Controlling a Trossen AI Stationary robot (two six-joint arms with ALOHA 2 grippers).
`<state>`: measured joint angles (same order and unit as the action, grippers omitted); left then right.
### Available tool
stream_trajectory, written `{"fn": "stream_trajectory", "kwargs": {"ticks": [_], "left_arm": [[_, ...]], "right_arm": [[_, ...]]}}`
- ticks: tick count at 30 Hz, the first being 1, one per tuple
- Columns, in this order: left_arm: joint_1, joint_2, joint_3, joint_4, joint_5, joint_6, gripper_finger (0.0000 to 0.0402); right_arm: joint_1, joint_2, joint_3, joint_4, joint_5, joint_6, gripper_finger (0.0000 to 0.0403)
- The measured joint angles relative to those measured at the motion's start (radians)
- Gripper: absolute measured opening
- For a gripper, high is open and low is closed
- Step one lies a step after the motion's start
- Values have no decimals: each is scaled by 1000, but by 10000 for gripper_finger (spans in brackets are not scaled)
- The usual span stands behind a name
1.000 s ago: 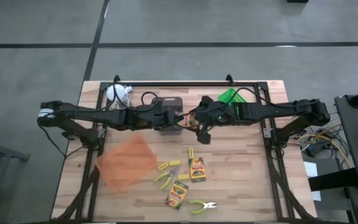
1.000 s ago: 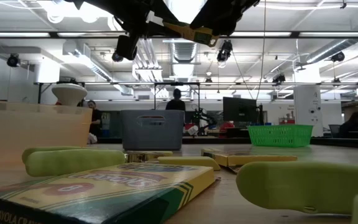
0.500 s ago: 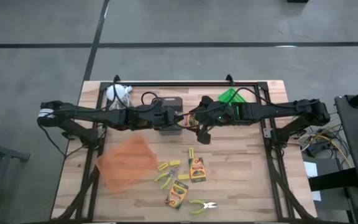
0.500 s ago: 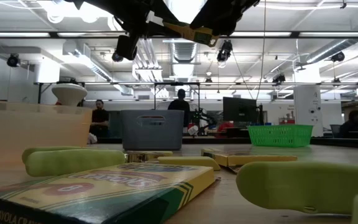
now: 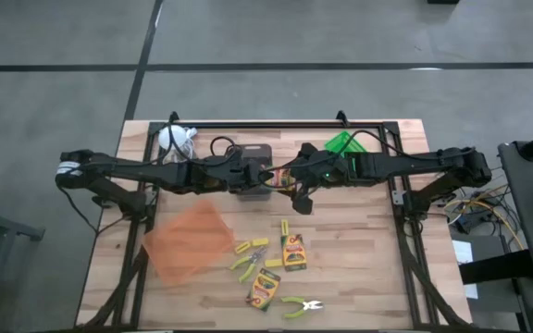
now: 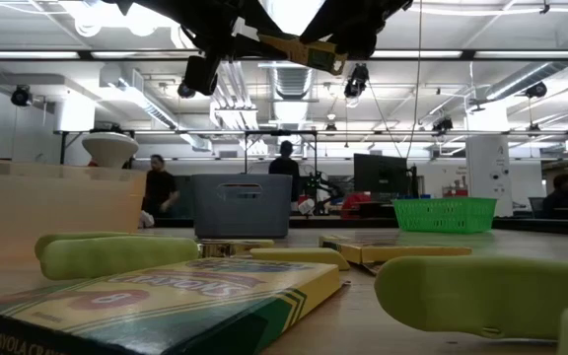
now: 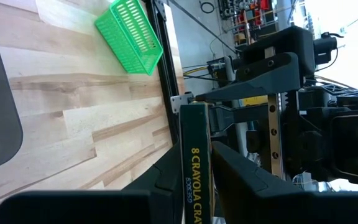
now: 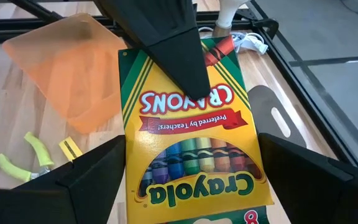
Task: Pick & Place School Supplies
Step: Put the pack of crayons into the orange bin
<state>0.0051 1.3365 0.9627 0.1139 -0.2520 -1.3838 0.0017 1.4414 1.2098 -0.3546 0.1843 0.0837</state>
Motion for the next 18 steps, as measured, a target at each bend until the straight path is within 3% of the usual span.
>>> {"fn": "stream_trajectory", "kwargs": {"ticks": [18], "left_arm": [[0, 0, 0, 0, 1, 2, 72]], "right_arm": [[0, 0, 1, 2, 2, -8, 370]]}}
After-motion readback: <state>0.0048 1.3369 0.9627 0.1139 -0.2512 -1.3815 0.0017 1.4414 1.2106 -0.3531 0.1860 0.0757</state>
